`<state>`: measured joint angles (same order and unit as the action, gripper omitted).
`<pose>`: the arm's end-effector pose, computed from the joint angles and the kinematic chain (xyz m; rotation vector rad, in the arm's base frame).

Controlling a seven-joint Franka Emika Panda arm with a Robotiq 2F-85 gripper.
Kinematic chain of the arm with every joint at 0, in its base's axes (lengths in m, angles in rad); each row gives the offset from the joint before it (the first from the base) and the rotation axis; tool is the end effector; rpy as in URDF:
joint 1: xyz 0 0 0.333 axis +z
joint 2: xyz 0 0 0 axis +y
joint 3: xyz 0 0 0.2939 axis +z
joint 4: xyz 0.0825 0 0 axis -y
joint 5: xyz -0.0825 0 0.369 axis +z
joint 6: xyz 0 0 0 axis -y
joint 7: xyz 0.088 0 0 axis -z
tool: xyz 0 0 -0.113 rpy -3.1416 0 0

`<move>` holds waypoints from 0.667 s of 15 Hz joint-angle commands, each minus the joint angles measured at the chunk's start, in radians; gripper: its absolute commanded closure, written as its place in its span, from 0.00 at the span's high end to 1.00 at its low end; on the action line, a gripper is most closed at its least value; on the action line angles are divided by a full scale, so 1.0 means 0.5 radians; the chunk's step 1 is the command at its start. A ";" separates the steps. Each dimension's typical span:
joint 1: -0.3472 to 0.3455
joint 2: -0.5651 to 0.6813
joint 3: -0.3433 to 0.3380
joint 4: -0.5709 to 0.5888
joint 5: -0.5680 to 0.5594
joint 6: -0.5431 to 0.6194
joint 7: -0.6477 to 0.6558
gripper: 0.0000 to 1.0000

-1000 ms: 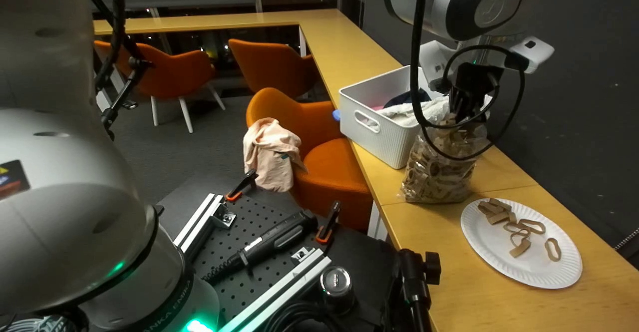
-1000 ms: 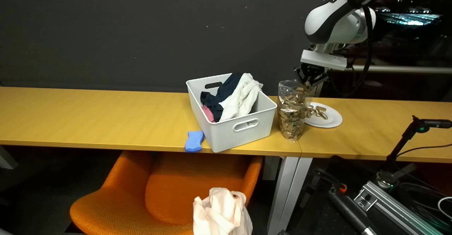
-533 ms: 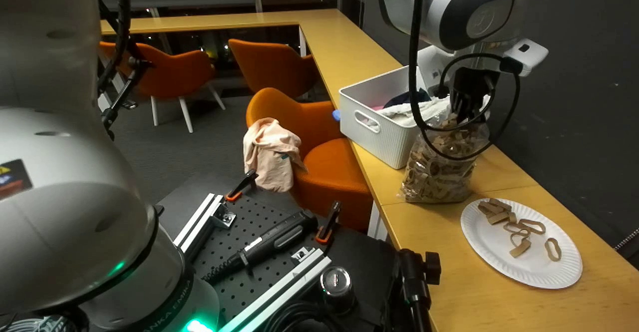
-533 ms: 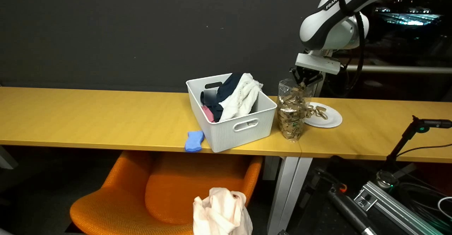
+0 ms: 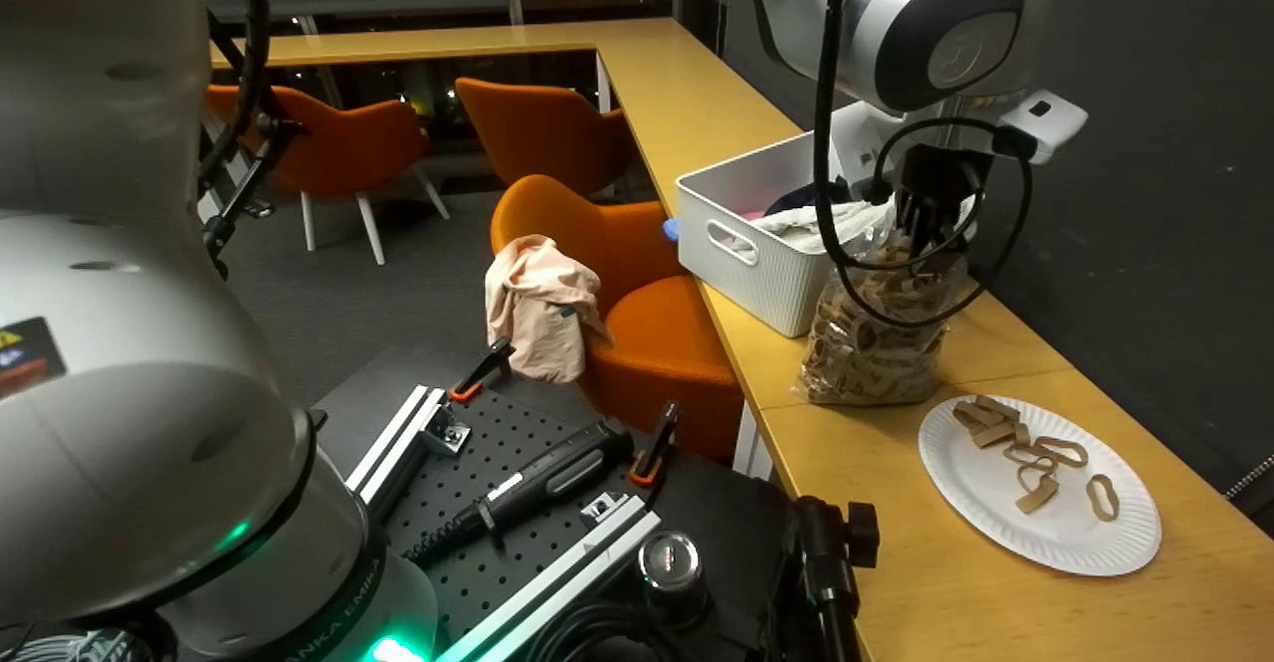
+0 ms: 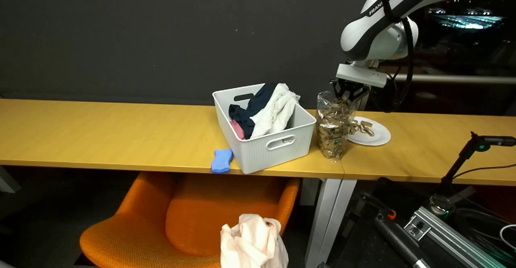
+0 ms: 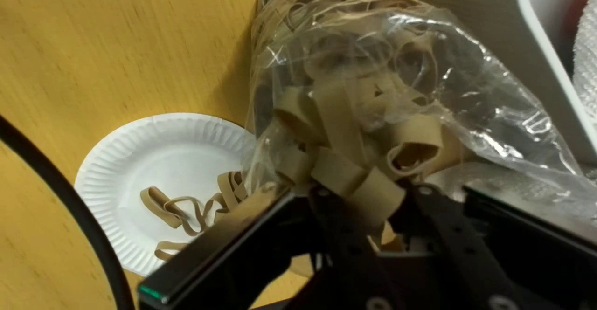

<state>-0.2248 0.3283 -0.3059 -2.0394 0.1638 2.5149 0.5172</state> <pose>0.5143 -0.2973 0.2882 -2.6196 1.6964 -0.2608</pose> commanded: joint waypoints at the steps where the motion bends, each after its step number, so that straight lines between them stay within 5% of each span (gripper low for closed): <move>1: -0.019 -0.014 -0.005 0.036 0.042 0.024 -0.002 0.60; 6: -0.032 -0.013 0.008 0.062 0.074 0.047 -0.010 0.98; 10: -0.037 -0.058 0.027 0.049 0.152 0.094 -0.037 1.00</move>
<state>-0.2358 0.3258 -0.3044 -2.0105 0.2032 2.5413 0.5161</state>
